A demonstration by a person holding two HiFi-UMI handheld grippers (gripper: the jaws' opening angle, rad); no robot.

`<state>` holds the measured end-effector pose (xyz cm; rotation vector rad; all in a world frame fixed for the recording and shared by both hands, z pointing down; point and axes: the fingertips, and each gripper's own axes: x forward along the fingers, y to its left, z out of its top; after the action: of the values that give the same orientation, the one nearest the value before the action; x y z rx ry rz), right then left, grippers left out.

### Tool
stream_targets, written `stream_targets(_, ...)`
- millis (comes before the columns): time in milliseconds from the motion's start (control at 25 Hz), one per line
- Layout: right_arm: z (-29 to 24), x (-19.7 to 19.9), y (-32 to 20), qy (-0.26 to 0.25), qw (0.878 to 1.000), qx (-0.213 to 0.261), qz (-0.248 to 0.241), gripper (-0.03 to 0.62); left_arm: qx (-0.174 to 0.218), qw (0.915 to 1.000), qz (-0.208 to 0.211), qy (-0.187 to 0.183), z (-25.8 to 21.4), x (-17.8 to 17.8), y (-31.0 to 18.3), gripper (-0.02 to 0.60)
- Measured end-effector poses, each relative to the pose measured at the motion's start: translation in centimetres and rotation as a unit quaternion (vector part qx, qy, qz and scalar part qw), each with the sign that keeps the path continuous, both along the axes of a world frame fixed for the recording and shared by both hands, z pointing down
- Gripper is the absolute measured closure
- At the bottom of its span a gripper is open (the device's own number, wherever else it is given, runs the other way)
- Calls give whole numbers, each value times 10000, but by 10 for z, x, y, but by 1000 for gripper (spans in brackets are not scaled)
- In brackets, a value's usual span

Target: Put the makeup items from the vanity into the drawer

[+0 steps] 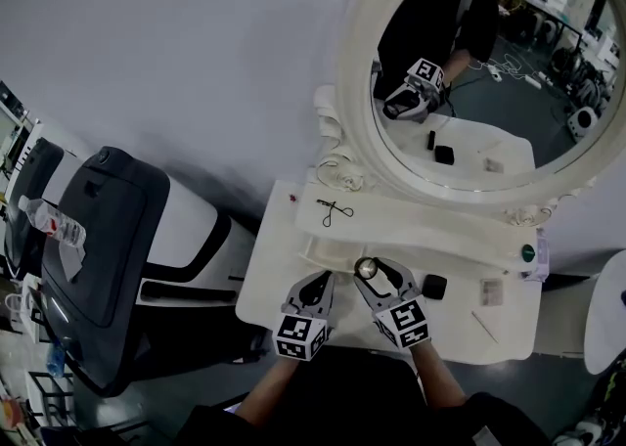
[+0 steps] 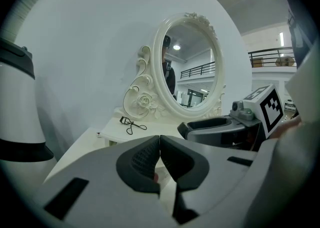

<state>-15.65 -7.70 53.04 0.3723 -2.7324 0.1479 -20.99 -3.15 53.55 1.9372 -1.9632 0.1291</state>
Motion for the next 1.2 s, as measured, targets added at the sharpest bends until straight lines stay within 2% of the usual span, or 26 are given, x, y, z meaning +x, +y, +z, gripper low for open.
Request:
stream_targets(600, 57, -52, -12, 519, 9976, -386, -249, 361, -285, 9993, 112, 211, 30, -21, -13, 566)
stream_targets(920, 75, -64, -15, 778, 9953, -472, -344, 361, -354, 9990, 61, 250, 35, -33, -15, 566)
stream_targets(1200, 77, -68, -14, 761, 9951, -527, -350, 360, -385, 9989, 77, 275, 38, -34, -16, 566)
